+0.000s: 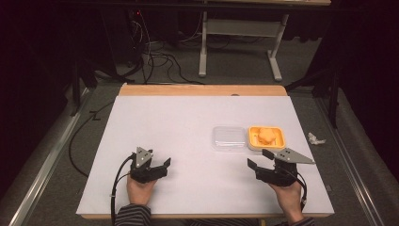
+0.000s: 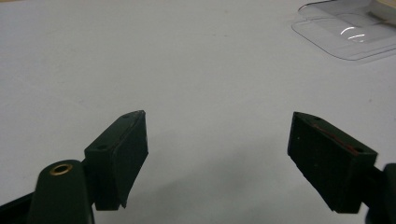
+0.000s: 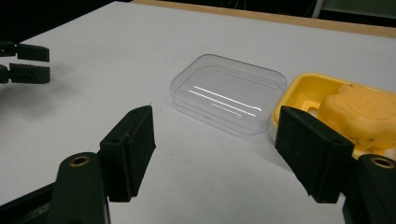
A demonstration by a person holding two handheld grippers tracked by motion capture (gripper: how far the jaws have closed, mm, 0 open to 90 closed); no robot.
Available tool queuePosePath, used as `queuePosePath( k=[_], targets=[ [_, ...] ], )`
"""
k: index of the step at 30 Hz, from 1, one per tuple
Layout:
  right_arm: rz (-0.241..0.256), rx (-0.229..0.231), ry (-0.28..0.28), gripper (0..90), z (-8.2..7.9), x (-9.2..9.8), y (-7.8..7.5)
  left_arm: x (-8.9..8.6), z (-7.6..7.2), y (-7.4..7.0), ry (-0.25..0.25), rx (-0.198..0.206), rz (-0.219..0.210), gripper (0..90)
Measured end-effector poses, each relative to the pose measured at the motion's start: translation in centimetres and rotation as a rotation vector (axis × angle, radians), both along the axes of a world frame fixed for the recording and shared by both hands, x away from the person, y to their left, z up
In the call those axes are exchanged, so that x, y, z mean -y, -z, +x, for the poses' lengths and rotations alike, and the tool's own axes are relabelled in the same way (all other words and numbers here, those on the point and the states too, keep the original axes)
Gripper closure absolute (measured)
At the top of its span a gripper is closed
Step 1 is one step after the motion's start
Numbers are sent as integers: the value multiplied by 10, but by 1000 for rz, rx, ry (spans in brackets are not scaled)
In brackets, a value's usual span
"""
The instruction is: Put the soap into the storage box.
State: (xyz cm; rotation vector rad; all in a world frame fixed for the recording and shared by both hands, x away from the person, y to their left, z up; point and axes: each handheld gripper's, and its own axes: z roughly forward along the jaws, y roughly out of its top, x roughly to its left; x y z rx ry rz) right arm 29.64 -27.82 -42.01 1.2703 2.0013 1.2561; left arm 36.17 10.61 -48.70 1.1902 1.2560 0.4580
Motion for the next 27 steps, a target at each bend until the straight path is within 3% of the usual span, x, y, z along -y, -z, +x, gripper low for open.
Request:
queuePosePath(
  k=[4,11,27],
  targets=[
    [-28,-10,-16,292,4,-7,1,0,0,0,1,0,0,208],
    [-21,-25,-38,292,11,-15,8,0,0,0,-3,1,-2,208],
    [-57,-62,-30,295,23,-25,22,0,0,0,0,-1,0,209]
  ],
)
